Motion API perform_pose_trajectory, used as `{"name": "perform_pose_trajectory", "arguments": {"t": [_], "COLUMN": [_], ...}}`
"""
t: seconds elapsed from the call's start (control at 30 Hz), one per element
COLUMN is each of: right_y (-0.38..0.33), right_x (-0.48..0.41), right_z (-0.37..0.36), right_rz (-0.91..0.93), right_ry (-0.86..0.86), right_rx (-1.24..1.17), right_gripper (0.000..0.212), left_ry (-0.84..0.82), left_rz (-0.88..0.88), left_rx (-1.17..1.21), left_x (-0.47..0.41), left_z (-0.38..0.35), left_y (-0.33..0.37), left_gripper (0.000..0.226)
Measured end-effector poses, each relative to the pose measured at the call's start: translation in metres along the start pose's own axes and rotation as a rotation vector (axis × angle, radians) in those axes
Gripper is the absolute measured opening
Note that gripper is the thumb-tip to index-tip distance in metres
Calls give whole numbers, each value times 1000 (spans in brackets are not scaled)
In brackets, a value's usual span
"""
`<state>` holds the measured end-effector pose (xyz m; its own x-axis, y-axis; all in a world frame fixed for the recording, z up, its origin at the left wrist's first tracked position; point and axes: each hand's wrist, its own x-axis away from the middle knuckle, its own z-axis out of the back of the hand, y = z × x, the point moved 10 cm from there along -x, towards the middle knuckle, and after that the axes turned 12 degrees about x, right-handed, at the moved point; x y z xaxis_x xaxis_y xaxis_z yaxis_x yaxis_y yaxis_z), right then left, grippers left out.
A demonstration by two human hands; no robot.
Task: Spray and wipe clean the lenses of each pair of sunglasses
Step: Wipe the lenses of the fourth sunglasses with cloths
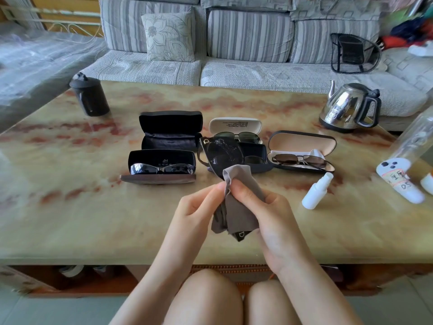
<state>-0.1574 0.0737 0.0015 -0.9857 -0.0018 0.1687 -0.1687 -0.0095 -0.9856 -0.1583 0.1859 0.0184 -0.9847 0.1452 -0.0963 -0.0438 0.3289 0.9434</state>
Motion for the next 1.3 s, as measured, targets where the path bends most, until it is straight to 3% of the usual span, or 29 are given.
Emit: {"name": "perform_pose_trajectory", "arguments": {"t": [0.27,0.5,0.73,1.0,1.3], "right_y": [5,6,-2,-2,-12], "right_x": [8,12,-1,-3,1], "right_z": [-7,0,4,6,6], "right_rz": [39,59,26,50,163], "right_ry": [-163,-222,-90,94,-3], "right_rx": [71,44,57,-1,-67], "right_gripper": [30,31,48,46,29], "left_ry": [60,76,69,112,147], "left_rz": [104,77,57,-40,-18], "left_rx": [270,297,152,91,252], "left_x": [-2,-7,-5,-4,-10], "left_z": [6,3,-7,-4,1], "left_y": [-6,-3,-6,5,3], "left_gripper": [38,39,40,42,36]}}
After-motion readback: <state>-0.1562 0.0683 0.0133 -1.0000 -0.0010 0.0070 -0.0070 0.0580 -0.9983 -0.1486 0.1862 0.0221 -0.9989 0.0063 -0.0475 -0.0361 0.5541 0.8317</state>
